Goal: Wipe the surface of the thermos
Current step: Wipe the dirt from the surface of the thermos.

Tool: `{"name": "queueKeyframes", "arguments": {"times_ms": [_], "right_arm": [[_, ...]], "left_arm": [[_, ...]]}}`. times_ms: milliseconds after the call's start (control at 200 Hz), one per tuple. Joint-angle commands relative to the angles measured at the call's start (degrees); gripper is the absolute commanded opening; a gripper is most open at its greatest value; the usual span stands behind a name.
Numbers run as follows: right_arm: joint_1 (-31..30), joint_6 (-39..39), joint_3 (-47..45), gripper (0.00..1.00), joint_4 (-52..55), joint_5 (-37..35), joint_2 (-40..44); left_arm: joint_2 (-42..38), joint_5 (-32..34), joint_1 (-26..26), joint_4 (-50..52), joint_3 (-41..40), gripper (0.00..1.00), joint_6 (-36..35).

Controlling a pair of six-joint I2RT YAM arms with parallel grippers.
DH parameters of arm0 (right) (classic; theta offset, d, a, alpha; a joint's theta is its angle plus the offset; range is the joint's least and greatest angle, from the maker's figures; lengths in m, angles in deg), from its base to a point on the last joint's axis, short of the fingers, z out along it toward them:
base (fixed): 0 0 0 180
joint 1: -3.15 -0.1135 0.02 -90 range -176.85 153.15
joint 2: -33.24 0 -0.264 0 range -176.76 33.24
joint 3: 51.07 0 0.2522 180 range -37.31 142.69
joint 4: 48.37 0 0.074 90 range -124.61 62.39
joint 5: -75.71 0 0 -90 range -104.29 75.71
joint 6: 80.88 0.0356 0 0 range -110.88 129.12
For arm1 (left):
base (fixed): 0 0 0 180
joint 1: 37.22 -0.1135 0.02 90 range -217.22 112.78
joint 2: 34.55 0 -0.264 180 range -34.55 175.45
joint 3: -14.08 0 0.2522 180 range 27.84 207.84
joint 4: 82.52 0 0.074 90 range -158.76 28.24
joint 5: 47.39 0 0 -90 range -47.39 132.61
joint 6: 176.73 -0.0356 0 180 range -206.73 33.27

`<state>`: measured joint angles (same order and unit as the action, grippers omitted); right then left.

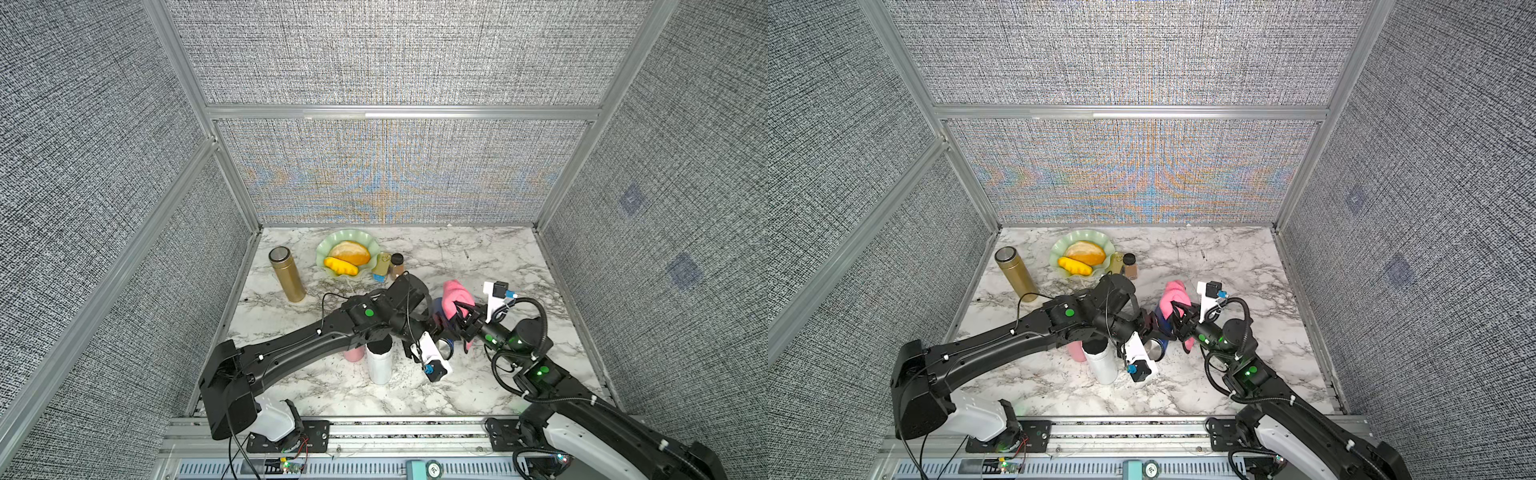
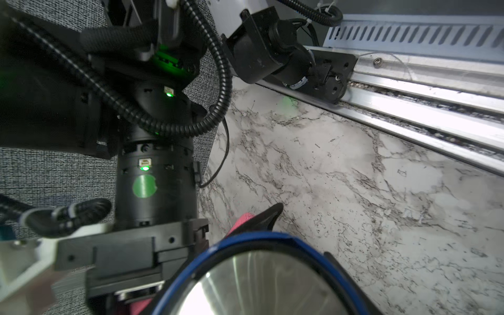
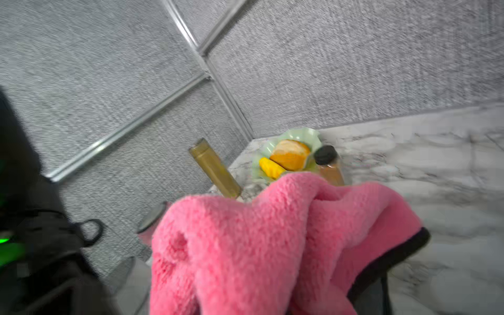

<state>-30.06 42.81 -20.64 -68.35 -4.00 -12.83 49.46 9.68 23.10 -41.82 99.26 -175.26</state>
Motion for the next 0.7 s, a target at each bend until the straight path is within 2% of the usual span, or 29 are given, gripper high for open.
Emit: {"name": "queueKeyframes", "arguments": {"times_ms": [0,100,205,345,445,585,695], "right_arm": [[2.8,1.6,-2.1,0.00,-1.8,-0.2,-3.1],[4.3,0.8,-0.9,0.00,0.4,0.3,-3.3],[3.8,0.5,1.3,0.00,2.2,3.3,0.9],[0.0,-0.1,4.8,0.00,6.8,5.4,8.2],[-2.3,0.4,3.5,0.00,5.3,5.6,9.2],[-1.2,1.6,-2.6,0.00,3.1,-2.6,6.7],[2.5,1.7,-5.4,0.00,2.4,-5.5,4.1]], "left_arm": [[-1.3,-2.2,0.6,-4.9,0.6,0.00,-2.2],[-1.7,-2.7,0.9,-5.1,0.5,0.00,-2.6],[-1.7,-2.3,0.8,-5.7,0.4,0.00,-2.5],[-1.9,-1.9,0.9,-8.6,-0.8,0.00,-1.9],[-2.4,-2.4,0.9,-10.5,-1.8,0.00,-1.1],[-4.7,-2.4,0.9,-17.7,-5.0,0.00,2.1],[-7.6,-3.2,0.9,-29.7,-10.1,0.00,8.5]]}}
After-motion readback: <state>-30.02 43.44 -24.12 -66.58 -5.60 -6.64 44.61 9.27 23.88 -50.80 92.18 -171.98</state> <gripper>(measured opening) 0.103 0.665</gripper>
